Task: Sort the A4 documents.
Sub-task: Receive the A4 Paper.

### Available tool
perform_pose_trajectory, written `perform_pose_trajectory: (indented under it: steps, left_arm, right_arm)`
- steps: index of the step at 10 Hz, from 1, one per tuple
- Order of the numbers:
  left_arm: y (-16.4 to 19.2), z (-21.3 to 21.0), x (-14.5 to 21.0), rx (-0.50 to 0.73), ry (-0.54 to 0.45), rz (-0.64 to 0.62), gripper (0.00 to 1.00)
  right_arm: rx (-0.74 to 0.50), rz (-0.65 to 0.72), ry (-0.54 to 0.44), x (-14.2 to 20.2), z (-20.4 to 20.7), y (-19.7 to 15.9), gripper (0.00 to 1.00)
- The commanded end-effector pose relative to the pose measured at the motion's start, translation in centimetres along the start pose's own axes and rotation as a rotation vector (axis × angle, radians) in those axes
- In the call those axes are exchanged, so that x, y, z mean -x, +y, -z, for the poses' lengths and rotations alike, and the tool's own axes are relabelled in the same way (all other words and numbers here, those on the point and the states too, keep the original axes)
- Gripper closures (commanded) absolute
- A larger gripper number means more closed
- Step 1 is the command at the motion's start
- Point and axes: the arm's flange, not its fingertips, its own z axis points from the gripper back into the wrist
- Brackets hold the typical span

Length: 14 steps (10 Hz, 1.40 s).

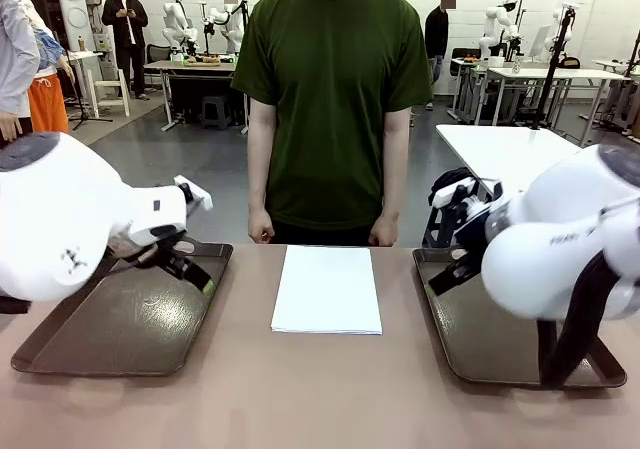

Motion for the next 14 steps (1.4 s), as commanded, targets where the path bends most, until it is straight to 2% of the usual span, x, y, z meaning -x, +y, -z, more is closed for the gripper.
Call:
perform_pose_trajectory:
  steps: [1,2,4,5,6,7,10,14]
  left_arm:
    - [2.3,-5.5,2.1,0.046,-0.077,0.003,0.00]
    - [3.1,-8.3,2.6,0.104,-0.042,0.049,0.00]
    - [4.3,-12.2,2.9,0.125,-0.121,0.077,0.00]
    - [5.0,-13.8,3.3,0.220,-0.183,0.091,0.00]
    - [5.8,-14.8,3.9,0.231,-0.234,0.063,0.00]
    - [6.4,-15.3,4.7,0.198,-0.242,0.038,0.00]
    - [6.4,-15.2,5.7,0.222,-0.215,0.038,0.00]
    - [5.8,-14.5,6.1,0.240,-0.180,0.041,0.00]
  right_arm:
    - [-0.047,-0.007,-0.065,3.9,-4.1,-4.9,0.00]
    - [-0.048,-0.030,-0.092,4.7,-5.8,-6.4,0.00]
    - [-0.160,-0.052,-0.171,5.6,-8.9,-8.5,0.00]
    - [-0.167,-0.045,-0.210,6.0,-10.5,-9.3,0.00]
    - [-0.171,-0.039,-0.244,6.6,-11.7,-9.8,0.00]
    - [-0.187,-0.018,-0.266,7.1,-12.8,-10.1,0.00]
    - [-0.200,0.086,-0.224,7.8,-13.8,-11.4,0.00]
    - [-0.165,0.110,-0.197,7.4,-13.3,-12.0,0.00]
